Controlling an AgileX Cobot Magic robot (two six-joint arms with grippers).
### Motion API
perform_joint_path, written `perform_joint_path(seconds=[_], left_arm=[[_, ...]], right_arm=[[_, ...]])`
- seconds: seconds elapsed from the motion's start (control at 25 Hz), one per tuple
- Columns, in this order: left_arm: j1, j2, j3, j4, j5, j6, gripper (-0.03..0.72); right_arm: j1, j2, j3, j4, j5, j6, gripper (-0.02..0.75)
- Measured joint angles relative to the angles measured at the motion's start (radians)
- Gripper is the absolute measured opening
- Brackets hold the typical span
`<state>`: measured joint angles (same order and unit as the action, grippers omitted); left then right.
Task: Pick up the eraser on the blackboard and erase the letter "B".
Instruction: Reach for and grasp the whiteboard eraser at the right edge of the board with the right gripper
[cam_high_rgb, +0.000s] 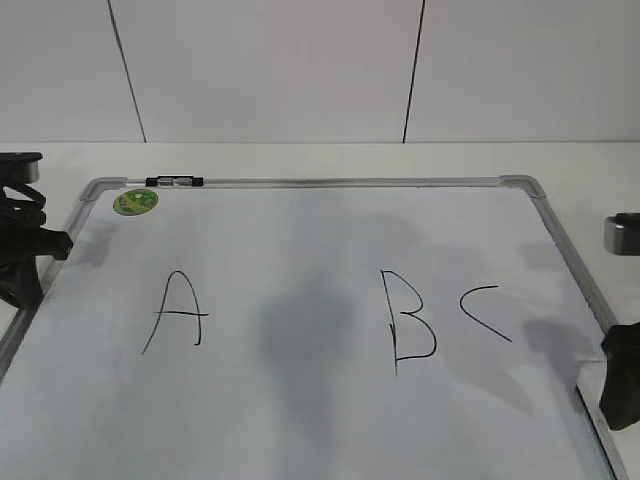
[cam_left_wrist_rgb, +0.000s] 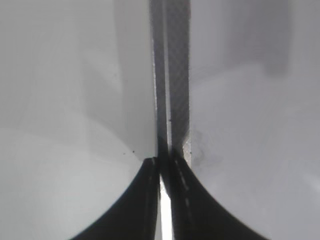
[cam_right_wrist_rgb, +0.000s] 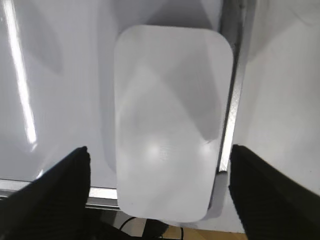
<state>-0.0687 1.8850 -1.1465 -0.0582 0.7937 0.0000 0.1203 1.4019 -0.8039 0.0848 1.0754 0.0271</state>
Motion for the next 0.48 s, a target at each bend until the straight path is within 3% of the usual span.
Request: perform_joint_path(seconds=[0.48], left_arm=[[0.0,0.0,0.0,0.0,0.0,0.0,0.049]], right_arm=[[0.043,0.088,0.0,-0.062,-0.016,0.125,0.666]])
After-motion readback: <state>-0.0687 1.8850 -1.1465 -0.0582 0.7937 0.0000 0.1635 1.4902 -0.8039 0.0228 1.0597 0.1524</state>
